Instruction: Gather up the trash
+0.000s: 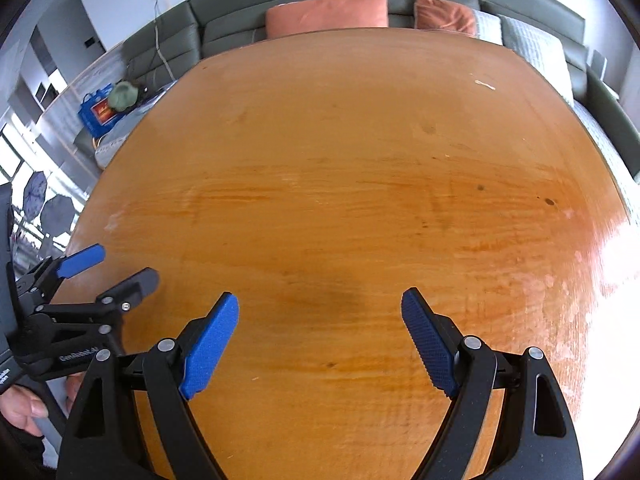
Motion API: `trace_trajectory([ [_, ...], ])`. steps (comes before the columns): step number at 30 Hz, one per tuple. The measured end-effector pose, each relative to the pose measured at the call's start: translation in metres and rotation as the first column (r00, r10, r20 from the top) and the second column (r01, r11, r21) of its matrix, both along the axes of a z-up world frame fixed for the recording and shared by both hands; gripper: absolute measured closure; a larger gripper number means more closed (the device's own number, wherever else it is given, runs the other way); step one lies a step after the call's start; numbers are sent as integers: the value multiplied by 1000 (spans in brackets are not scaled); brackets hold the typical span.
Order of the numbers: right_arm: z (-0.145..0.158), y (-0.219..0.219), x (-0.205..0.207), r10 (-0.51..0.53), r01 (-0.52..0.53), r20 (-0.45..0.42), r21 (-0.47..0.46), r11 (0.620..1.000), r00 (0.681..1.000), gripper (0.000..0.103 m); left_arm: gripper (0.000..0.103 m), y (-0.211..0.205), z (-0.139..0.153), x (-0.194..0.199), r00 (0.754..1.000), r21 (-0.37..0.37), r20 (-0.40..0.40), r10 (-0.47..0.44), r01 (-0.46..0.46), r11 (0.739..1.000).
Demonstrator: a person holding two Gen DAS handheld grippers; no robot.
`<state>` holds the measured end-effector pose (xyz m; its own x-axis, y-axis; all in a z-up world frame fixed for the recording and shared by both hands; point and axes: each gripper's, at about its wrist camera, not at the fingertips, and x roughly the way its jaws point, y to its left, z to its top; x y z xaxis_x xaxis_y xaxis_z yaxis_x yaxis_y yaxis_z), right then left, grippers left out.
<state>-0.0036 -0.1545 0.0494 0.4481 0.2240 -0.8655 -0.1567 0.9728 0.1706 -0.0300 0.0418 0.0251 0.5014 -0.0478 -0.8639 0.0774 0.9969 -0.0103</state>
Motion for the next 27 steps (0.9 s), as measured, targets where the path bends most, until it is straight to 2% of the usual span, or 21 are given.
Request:
trace_trajectory([
  [6,-10,-4,6,-35,37,63,-23,999,997,19,6,-5,-7,7,1000,2,18,-3,3,1000],
  [13,-20,-1,7,-42,58,132,-121,991,990,13,6,-11,-16,11,999,14,46,-29,28,1000],
  [19,-24,-8,11,-81,97,121,-129,987,989,3,6,-11,-19,10,997,15,79,-22,21,1000],
  [27,-22,-8,7,-85,101,121,-132,986,989,3,6,-11,-18,11,997,13,78,-20,19,1000],
])
